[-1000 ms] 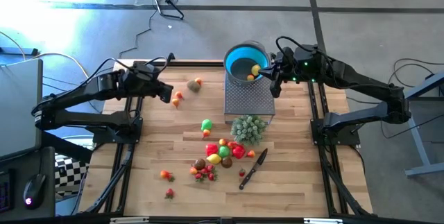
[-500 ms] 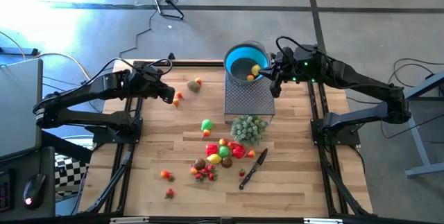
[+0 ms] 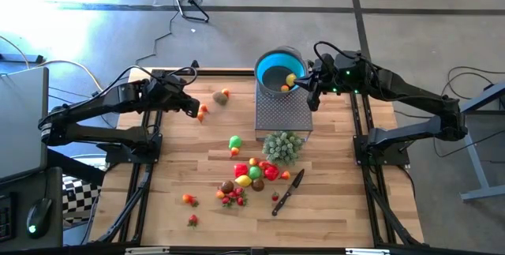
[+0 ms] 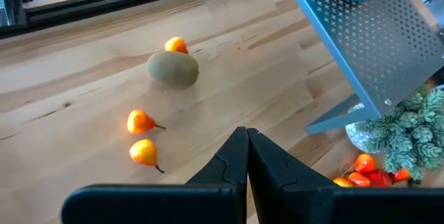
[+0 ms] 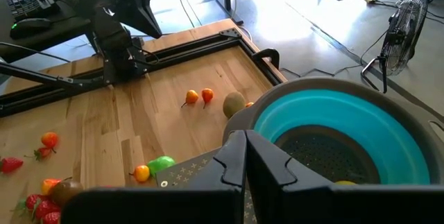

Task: Pick & Place Fruit
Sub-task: Put the brown kiwi into the blue strainer bowl

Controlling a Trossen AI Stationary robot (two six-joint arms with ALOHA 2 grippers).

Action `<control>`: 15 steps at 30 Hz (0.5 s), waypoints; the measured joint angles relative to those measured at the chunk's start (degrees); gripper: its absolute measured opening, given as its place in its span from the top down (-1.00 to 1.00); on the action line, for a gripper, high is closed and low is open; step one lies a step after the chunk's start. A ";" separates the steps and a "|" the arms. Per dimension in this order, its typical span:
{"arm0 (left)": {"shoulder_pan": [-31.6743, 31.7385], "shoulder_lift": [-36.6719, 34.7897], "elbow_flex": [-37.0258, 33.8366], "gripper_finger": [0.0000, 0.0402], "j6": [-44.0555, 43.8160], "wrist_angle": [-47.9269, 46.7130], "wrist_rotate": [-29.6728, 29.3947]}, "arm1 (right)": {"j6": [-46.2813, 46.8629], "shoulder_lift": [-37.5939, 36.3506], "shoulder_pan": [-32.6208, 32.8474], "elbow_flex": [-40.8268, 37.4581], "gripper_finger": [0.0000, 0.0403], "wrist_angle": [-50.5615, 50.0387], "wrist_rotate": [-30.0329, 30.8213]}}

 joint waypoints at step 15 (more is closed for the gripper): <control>0.00 5.20 0.00 0.40 0.47 -0.10 -0.28 | -0.02 0.00 0.00 0.00 0.99 -0.09 0.00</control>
